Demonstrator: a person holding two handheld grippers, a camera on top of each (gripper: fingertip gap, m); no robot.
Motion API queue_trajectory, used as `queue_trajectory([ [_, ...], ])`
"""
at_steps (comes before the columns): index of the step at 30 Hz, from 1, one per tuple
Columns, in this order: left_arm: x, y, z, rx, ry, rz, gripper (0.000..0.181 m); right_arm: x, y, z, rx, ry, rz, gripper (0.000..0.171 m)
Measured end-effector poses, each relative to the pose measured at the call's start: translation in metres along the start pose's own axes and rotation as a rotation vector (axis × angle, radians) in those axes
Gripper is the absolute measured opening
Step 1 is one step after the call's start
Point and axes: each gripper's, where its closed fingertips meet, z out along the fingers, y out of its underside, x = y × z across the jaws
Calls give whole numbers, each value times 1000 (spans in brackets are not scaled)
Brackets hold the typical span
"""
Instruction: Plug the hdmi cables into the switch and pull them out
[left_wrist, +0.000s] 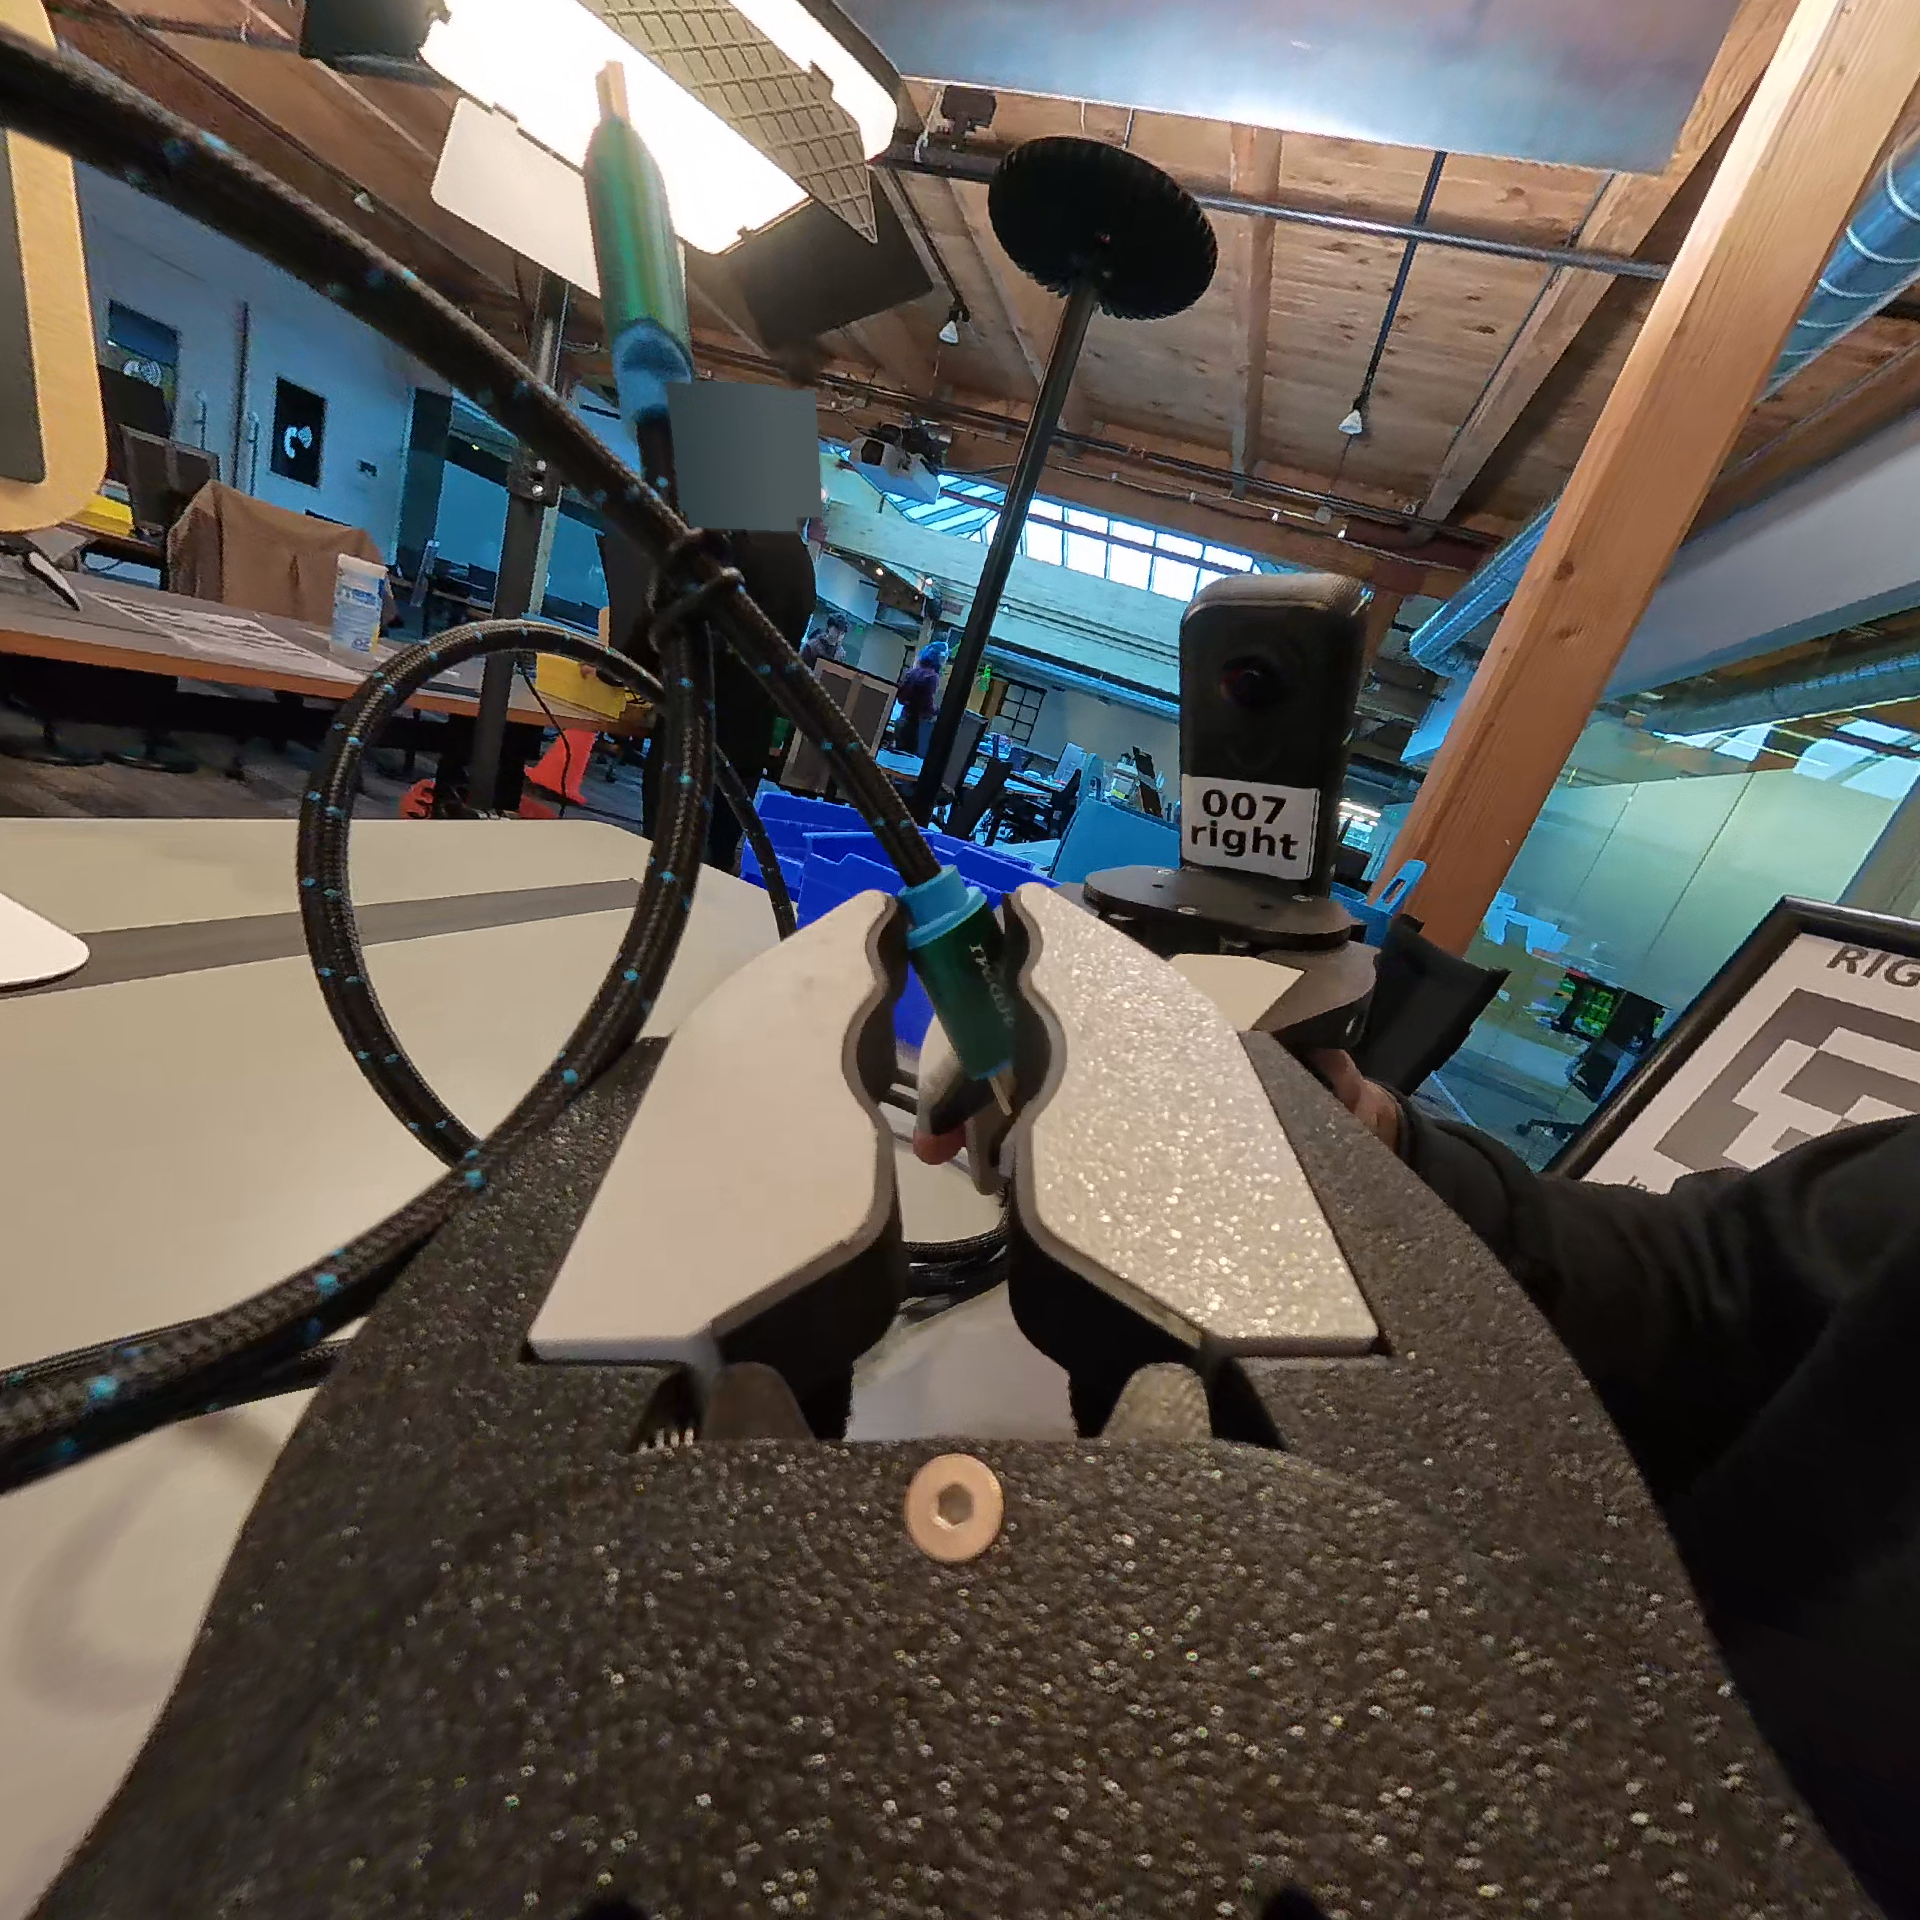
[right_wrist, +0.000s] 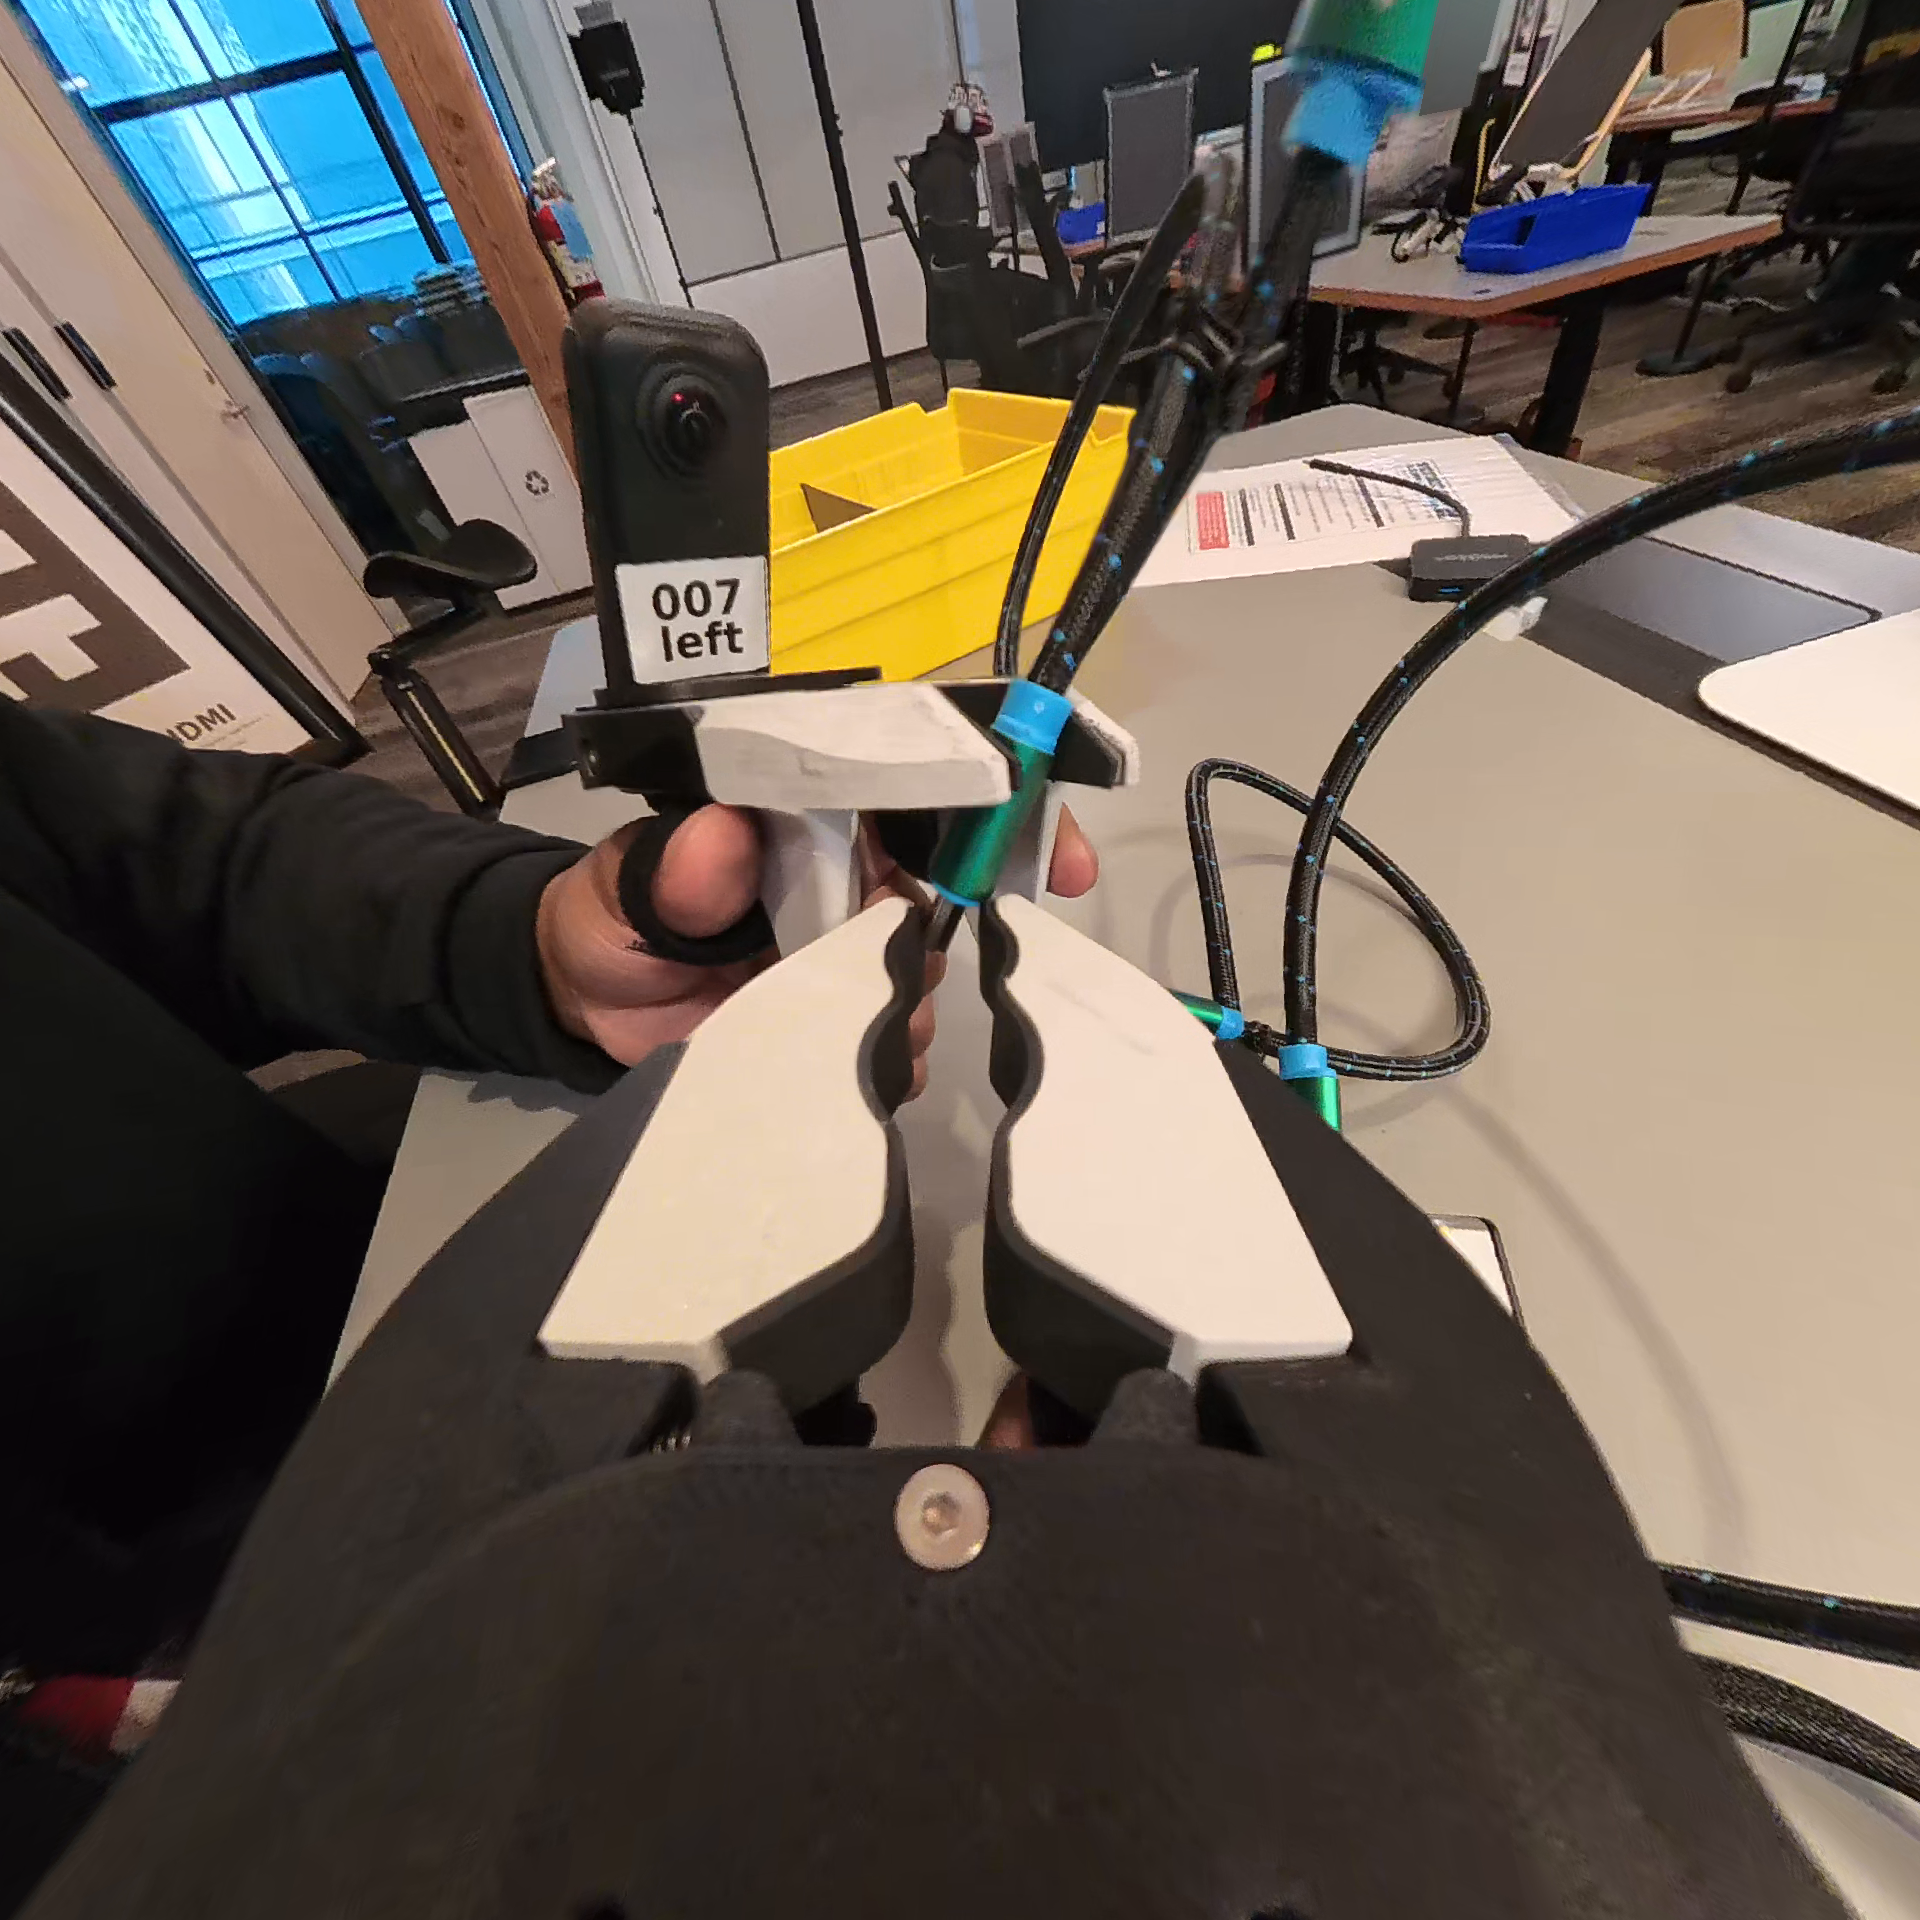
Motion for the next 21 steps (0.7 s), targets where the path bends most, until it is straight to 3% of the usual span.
queue_trajectory([
  [5,1,-1,-2,-27,23,27,16,8,-2,-6,31,16,7,4],
  [14,0,15,-9,-293,45,138,24,13,-2,-14,35,-5,36,4],
  [18,6,19,-24,-433,120,264,26,18,-2,-19,42,-15,67,4],
  [21,5,3,-40,-445,145,355,26,20,1,-21,24,-30,81,4],
])
